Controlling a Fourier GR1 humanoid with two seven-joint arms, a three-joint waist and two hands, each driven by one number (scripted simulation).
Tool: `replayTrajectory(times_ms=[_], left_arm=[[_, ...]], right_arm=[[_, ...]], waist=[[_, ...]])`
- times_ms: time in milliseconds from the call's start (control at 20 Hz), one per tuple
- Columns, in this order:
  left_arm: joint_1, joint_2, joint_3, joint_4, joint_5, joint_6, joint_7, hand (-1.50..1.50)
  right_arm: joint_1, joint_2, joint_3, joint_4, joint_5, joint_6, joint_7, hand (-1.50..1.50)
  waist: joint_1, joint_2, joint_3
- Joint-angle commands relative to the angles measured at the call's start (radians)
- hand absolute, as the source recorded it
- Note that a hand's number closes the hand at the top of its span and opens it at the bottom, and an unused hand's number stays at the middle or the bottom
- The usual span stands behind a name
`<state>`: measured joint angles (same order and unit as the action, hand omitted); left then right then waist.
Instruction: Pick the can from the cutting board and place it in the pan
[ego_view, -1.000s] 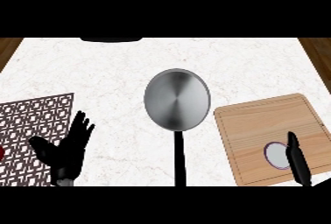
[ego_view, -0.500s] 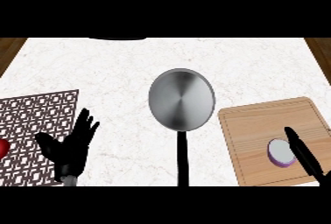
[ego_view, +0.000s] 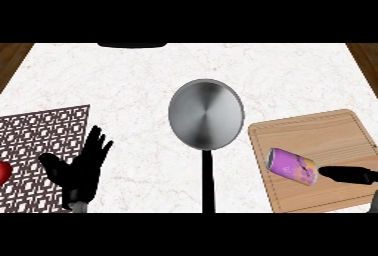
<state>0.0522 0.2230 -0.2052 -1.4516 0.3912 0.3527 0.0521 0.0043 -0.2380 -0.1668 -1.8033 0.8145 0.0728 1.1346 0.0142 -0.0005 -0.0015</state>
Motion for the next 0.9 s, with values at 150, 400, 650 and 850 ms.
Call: replayTrajectory(times_ms=[150,400,650,850], left_arm=[[0.039,-0.001,0.006,0.004,-0.001,-0.012,-0.007,0.0],[0.042,0.025,0.041,0.027,0.028,-0.084,-0.01,0.0],[-0.031,-0.045,0.025,0.068,-0.027,-0.002,0.013,0.0],[0.027,0.001,0.044,0.005,-0.008,-0.05,0.031,0.0]], right_arm=[[-0.041,0.046,-0.004,0.013,-0.133,0.231,0.2,-1.5],[-0.068,0.06,-0.014,0.021,-0.134,0.222,0.2,-1.5],[-0.046,0.073,-0.02,-0.012,-0.07,0.159,0.153,-1.5],[-0.017,0.127,0.035,0.01,0.042,0.11,0.132,-1.5]], waist=[[-0.01,-0.001,0.0],[-0.009,0.001,0.001],[-0.017,0.001,0.001],[-0.011,0.001,0.001]])
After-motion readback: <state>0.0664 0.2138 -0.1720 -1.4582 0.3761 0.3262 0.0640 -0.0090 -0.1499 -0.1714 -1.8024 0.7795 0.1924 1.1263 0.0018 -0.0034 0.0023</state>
